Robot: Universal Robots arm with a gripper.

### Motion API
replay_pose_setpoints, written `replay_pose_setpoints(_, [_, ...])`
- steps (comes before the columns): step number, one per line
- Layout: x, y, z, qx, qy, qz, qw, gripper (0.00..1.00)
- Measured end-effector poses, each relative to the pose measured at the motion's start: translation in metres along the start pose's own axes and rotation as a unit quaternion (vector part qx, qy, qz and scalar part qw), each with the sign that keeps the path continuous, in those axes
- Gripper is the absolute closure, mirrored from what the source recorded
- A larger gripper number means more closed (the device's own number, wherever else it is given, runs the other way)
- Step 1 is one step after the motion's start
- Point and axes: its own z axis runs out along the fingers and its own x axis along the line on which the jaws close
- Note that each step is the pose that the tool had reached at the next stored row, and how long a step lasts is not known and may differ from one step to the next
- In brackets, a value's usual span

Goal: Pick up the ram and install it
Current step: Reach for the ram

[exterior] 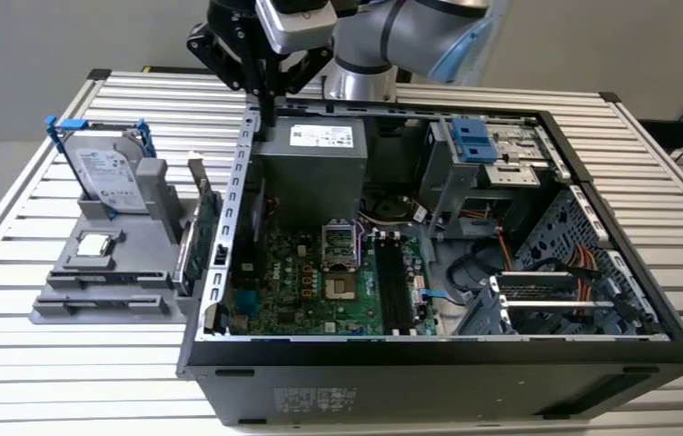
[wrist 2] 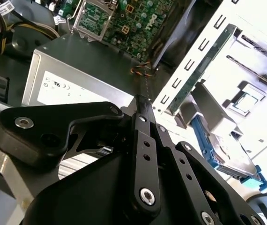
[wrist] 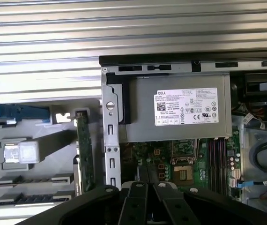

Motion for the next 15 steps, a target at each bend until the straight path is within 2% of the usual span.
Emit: replay_pose_setpoints(15, [0.0118,-0.0008,-0.0003,0.0000,0.0000,0.000,1.0000,1.00])
